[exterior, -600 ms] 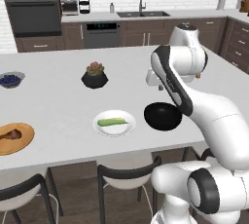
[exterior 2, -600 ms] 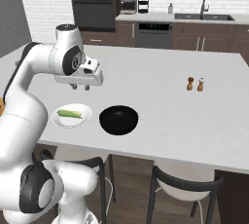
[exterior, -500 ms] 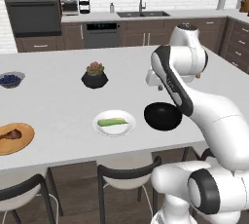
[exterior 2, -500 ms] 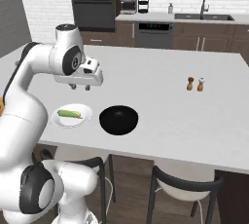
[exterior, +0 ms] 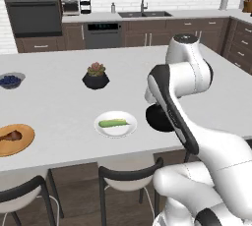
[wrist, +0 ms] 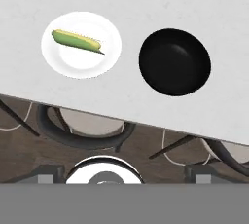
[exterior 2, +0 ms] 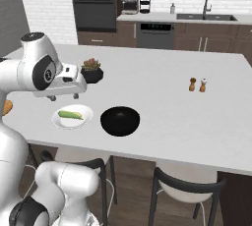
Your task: Pick the chicken drumstick and corn from their plates and place them in the bowl. Then put the bowl in the fridge.
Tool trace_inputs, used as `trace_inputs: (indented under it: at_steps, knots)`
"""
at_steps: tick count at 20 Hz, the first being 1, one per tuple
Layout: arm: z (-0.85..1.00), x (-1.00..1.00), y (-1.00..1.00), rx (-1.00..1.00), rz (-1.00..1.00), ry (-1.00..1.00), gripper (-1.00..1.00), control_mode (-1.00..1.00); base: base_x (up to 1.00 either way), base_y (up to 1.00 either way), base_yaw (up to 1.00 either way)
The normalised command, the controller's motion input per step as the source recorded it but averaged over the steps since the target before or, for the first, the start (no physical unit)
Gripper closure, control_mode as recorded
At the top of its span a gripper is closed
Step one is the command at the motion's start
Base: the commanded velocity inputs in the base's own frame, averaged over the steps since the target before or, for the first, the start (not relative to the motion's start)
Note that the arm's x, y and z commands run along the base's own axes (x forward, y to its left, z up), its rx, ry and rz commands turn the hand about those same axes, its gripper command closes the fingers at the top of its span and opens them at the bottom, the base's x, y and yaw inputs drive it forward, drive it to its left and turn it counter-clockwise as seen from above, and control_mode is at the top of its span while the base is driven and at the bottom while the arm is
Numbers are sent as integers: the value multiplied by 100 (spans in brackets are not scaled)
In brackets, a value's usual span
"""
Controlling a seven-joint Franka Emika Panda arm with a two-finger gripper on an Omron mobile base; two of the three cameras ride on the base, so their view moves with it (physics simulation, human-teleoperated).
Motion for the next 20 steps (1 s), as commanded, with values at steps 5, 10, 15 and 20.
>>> trace_inputs:
  at_steps: [5,10,15,20]
  knots:
    - [-5,7,36,-5,34,1,-100,-100,0,0,0]
    - [-22,68,38,0,31,19,-100,-100,0,0,0]
    - [-36,97,42,0,31,43,-100,-100,0,0,0]
    - [-53,91,49,-2,27,32,-100,-100,0,0,0]
